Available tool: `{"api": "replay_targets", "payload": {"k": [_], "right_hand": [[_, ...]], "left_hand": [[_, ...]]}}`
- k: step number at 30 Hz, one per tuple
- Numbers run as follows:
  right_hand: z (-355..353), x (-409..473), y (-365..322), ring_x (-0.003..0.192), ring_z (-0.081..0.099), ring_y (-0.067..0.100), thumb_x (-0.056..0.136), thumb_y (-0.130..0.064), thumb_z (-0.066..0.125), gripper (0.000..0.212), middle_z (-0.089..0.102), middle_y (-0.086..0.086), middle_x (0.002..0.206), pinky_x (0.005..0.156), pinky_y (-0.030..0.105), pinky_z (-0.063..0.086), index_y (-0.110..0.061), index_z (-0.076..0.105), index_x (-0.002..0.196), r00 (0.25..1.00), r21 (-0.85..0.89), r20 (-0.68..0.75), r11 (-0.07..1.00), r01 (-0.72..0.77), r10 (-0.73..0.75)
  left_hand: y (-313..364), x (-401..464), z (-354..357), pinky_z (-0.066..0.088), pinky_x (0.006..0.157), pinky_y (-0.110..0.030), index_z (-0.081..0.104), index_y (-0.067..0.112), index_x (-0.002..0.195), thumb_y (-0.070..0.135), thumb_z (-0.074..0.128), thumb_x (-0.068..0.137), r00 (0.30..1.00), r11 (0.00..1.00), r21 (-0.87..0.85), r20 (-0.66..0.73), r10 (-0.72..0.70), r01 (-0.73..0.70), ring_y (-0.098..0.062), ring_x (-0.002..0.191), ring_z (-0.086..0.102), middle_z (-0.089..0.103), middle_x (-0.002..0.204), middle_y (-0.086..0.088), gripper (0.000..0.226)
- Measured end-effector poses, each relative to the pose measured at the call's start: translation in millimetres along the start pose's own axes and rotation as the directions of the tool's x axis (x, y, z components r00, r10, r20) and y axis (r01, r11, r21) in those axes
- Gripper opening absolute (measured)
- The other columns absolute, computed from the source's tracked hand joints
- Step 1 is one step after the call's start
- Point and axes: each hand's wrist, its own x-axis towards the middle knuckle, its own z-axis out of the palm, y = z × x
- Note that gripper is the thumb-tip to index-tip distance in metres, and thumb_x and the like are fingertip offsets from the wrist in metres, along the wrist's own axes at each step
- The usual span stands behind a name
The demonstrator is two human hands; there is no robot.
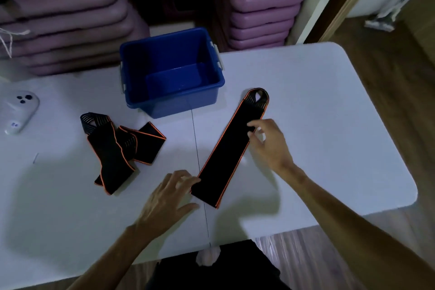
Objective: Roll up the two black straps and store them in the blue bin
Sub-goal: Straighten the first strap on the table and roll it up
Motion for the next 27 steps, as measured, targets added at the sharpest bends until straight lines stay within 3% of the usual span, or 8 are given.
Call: {"api": "replay_targets", "payload": {"k": [3,6,9,13,17,20,22,27], "right_hand": [[21.2,-57.2,-4.8,0.102,0.057,0.016,0.093,-0.02,0.062,0.019,0.06,-0.001,0.107,0.091,0.029,0.046,-0.019,0.066,0.112,0.998,-0.032,0.051,0.999,0.029,-0.027],[44.3,-107.8,-19.3,0.105,0.055,0.017,0.094,-0.03,0.058,0.022,0.062,-0.002,0.109,0.092,0.025,0.045,-0.019,0.068,0.11,0.998,-0.054,0.041,0.997,0.051,-0.049],[66.2,-141.2,-37.4,0.108,0.054,0.017,0.09,-0.038,0.061,0.03,0.063,-0.003,0.112,0.093,0.02,0.042,-0.018,0.068,0.111,0.999,-0.083,0.013,0.995,0.051,-0.051],[94.1,-161.1,-47.8,0.106,0.057,0.02,0.086,-0.043,0.062,0.039,0.065,0.001,0.113,0.085,0.031,0.049,-0.015,0.068,0.112,0.993,-0.232,-0.008,0.966,0.112,-0.117],[107.4,-165.0,-45.8,0.105,0.06,0.024,0.086,-0.025,0.069,0.035,0.066,0.004,0.115,0.082,0.038,0.055,-0.013,0.065,0.119,0.997,-0.275,-0.062,0.961,0.025,-0.044],[106.6,-160.5,-48.3,0.104,0.06,0.024,0.084,-0.013,0.074,0.033,0.066,0.005,0.112,0.087,0.036,0.053,-0.01,0.066,0.116,0.997,-0.254,-0.083,0.967,-0.016,-0.005],[101.5,-155.6,-51.1,0.106,0.058,0.022,0.09,-0.019,0.068,0.025,0.066,0.004,0.112,0.09,0.032,0.05,-0.011,0.067,0.114,0.997,-0.19,-0.072,0.981,-0.039,0.026],[87.0,-141.1,-52.2,0.094,0.058,0.014,0.098,-0.033,0.057,0.023,0.068,-0.002,0.099,0.081,0.03,0.049,-0.017,0.064,0.114,0.991,-0.054,0.0,0.989,-0.134,0.134]], "left_hand": [[-17.6,11.3,0.3,0.051,0.076,-0.026,0.057,0.027,0.119,0.032,0.077,0.076,0.974,0.97,0.09,0.006,0.227,-0.227,-0.018,0.106,0.052,0.051,0.122,0.002,0.047],[-28.8,22.3,4.1,0.052,0.081,-0.03,0.057,0.025,0.116,0.026,0.07,0.082,0.921,0.91,0.148,0.044,0.386,-0.388,-0.019,0.107,0.053,0.054,0.119,0.001,0.036],[-36.1,29.1,5.5,0.05,0.084,-0.03,0.059,0.023,0.115,0.031,0.056,0.088,0.872,0.861,0.137,0.07,0.485,-0.49,-0.015,0.105,0.055,0.06,0.114,0.003,0.028],[-38.8,34.7,7.3,0.048,0.084,-0.027,0.062,0.018,0.113,0.025,0.049,0.088,0.817,0.806,0.13,0.076,0.572,-0.577,-0.013,0.099,0.057,0.066,0.108,0.002,0.029],[-34.0,37.3,10.0,0.047,0.085,-0.028,0.059,0.018,0.113,0.025,0.047,0.088,0.831,0.828,0.081,0.102,0.547,-0.555,-0.017,0.099,0.062,0.065,0.112,0.0,0.028],[-27.7,38.5,7.3,0.045,0.089,-0.026,0.057,0.019,0.119,0.027,0.044,0.096,0.89,0.904,-0.108,0.16,0.428,-0.415,-0.016,0.103,0.06,0.058,0.119,0.001,0.027],[-26.3,41.2,4.2,0.046,0.087,-0.028,0.054,0.022,0.121,0.024,0.046,0.098,0.91,0.92,-0.248,0.213,0.356,-0.302,-0.01,0.099,0.057,0.053,0.116,0.007,0.024],[-21.1,56.5,0.7,0.045,0.086,-0.026,0.058,0.021,0.12,0.023,0.047,0.098,0.945,0.93,-0.318,0.203,0.257,-0.184,-0.008,0.096,0.055,0.058,0.107,0.007,0.025]]}}
